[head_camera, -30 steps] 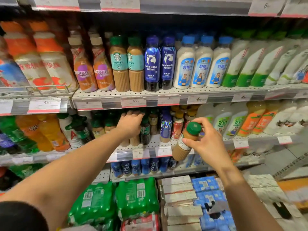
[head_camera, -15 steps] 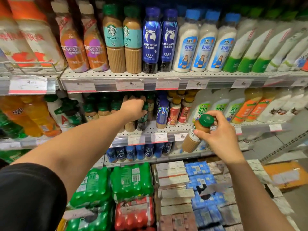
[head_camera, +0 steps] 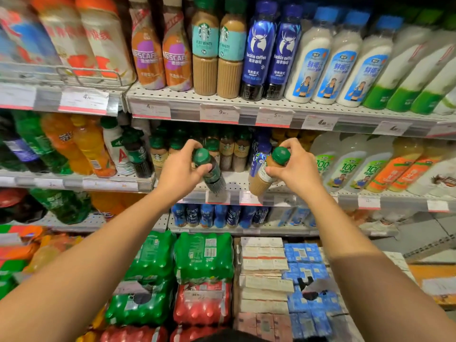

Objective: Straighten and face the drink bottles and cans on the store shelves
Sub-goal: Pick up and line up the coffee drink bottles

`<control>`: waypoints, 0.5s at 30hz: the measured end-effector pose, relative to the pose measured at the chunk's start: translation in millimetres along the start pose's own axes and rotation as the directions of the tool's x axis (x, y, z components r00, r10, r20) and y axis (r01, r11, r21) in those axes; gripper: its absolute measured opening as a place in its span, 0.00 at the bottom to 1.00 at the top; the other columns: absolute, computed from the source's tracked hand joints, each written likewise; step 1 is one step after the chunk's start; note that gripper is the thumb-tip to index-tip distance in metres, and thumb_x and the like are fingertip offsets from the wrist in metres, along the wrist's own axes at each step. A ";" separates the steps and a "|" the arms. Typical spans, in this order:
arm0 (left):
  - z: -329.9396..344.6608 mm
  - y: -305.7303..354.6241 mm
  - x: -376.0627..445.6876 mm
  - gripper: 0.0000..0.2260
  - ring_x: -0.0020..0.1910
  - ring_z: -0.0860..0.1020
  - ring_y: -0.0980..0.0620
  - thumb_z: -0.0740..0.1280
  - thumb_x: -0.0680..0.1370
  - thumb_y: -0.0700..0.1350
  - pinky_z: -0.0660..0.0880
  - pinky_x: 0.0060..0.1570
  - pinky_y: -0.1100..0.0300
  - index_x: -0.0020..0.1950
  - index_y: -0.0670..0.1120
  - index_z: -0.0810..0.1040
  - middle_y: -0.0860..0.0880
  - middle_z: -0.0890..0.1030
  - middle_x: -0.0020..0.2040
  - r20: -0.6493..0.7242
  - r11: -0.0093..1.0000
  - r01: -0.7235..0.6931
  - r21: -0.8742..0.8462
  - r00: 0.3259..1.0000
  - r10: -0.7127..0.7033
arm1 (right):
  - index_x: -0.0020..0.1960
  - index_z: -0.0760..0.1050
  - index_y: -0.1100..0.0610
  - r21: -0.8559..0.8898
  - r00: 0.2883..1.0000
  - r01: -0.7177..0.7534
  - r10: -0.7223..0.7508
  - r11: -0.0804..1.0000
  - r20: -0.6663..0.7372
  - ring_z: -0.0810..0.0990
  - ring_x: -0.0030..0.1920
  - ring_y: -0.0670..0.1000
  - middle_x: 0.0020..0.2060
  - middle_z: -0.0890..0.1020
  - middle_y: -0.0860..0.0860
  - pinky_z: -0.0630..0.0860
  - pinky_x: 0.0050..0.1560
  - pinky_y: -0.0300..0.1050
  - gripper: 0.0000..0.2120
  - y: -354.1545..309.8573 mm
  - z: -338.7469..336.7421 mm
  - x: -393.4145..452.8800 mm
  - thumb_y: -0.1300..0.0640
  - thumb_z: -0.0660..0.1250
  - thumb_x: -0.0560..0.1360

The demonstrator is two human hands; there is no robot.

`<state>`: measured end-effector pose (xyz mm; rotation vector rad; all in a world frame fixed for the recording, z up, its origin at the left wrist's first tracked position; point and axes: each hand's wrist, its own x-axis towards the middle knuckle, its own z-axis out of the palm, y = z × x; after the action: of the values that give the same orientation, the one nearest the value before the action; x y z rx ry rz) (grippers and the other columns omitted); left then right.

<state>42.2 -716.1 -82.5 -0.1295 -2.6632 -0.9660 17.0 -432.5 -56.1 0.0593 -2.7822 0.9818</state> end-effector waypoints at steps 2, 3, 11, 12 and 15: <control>-12.1 -9.5 -11.1 0.18 0.44 0.79 0.47 0.74 0.76 0.51 0.74 0.43 0.53 0.61 0.49 0.72 0.50 0.82 0.49 -0.023 0.999 0.054 0.004 0.998 -0.053 | 0.57 0.67 0.50 -0.048 0.999 0.012 -0.010 0.999 0.036 0.77 0.49 0.58 0.49 0.80 0.53 0.77 0.49 0.53 0.28 -9.3 14.9 15.7 0.50 0.81 0.67; -17.1 -15.3 -15.5 0.18 0.46 0.80 0.46 0.74 0.76 0.52 0.76 0.46 0.52 0.61 0.49 0.73 0.50 0.83 0.50 -0.038 0.997 0.076 0.008 0.996 -0.075 | 0.57 0.67 0.50 -0.092 0.999 0.028 -0.023 0.995 0.049 0.76 0.49 0.57 0.50 0.80 0.54 0.76 0.48 0.52 0.28 -13.9 21.9 23.0 0.49 0.81 0.68; -51.6 -51.8 -47.6 0.17 0.49 0.80 0.48 0.75 0.76 0.50 0.78 0.49 0.51 0.59 0.49 0.73 0.50 0.82 0.50 -0.085 0.981 0.195 0.001 0.977 -0.194 | 0.69 0.66 0.59 -0.302 0.993 0.087 -0.058 0.949 0.104 0.81 0.55 0.66 0.55 0.81 0.61 0.79 0.52 0.55 0.34 -39.2 73.0 64.8 0.49 0.79 0.71; -54.2 -54.9 -50.3 0.17 0.49 0.80 0.48 0.75 0.76 0.50 0.77 0.49 0.52 0.59 0.49 0.73 0.50 0.82 0.51 -0.090 0.980 0.198 0.007 0.976 -0.196 | 0.70 0.65 0.59 -0.312 0.993 0.074 -0.042 0.947 0.107 0.81 0.55 0.66 0.55 0.81 0.62 0.79 0.51 0.56 0.35 -38.8 78.4 68.0 0.49 0.79 0.71; -59.6 -60.9 -54.2 0.16 0.51 0.79 0.50 0.75 0.76 0.49 0.76 0.50 0.54 0.59 0.50 0.73 0.52 0.81 0.52 -0.100 0.978 0.206 0.022 0.974 -0.203 | 0.68 0.66 0.60 -0.333 0.991 0.051 -0.008 0.942 0.131 0.80 0.55 0.67 0.55 0.81 0.62 0.79 0.51 0.56 0.32 -33.1 93.2 73.4 0.49 0.78 0.72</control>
<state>97.3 -800.0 -93.4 0.1985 -2.6379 -0.9625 -67.0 -514.8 -92.6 0.1189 -3.0144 0.4995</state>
